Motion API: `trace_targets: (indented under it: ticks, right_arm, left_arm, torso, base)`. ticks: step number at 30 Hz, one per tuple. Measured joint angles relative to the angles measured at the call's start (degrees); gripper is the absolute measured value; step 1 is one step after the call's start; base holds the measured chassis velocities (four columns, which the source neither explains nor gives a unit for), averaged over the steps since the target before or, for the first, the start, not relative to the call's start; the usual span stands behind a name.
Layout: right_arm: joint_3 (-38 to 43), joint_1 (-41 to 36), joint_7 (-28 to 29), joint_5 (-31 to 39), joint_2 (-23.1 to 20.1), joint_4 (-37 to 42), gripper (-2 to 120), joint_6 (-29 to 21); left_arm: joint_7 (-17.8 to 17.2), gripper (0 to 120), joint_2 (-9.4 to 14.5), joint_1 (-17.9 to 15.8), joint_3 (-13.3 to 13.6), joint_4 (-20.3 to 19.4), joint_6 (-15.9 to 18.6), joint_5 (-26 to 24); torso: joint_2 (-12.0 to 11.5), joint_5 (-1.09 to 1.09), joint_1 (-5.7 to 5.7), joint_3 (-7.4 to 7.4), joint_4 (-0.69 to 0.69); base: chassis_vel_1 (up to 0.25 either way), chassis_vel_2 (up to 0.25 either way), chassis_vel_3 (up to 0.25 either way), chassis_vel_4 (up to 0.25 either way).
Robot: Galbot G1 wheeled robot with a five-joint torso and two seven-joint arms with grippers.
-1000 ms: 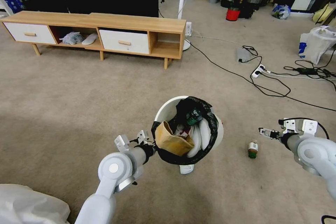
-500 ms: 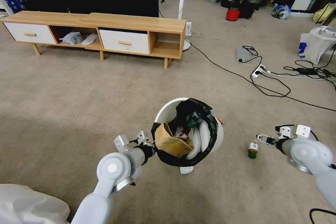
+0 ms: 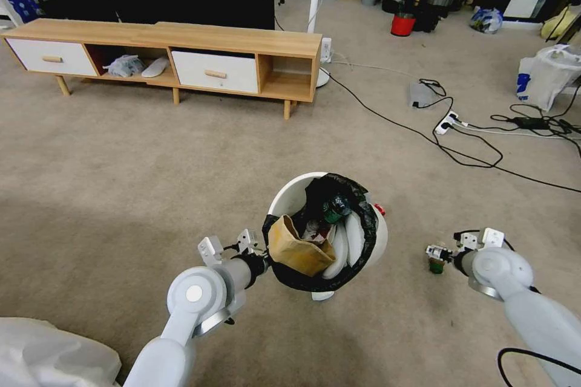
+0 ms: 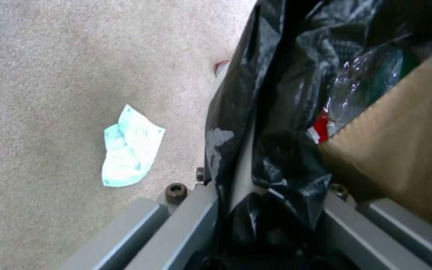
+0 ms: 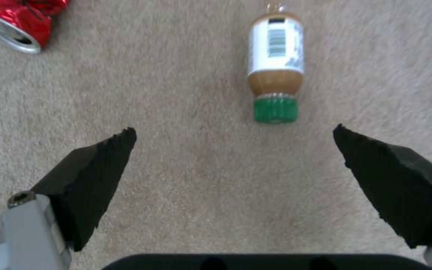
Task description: Pick up the trash bin and place the garbage on the floor into it.
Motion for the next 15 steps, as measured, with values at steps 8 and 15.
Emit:
trace_targets:
  ticks: [8,15]
  right_arm:
    - [-2.4,3.3,0.0,-0.2,1.8,-5.8,100,-0.1]
    - [-3.7,5.5,-0.9,-1.2,2.9,-9.7,100,0.0]
  left_arm:
    - [0.4,0,0.0,-0.1,0.0,0.2,0.0,0.0]
    - [0.6,0,0.4,0.0,-0.1,0.2,0.0,0.0]
  torso:
    - [0.0,0.00,0.00,0.00,-0.01]
    - [0.0,0.00,0.00,0.00,0.00]
  base:
    - [0.000,0.000,0.000,0.000]
    - [0.000,0.000,0.000,0.000]
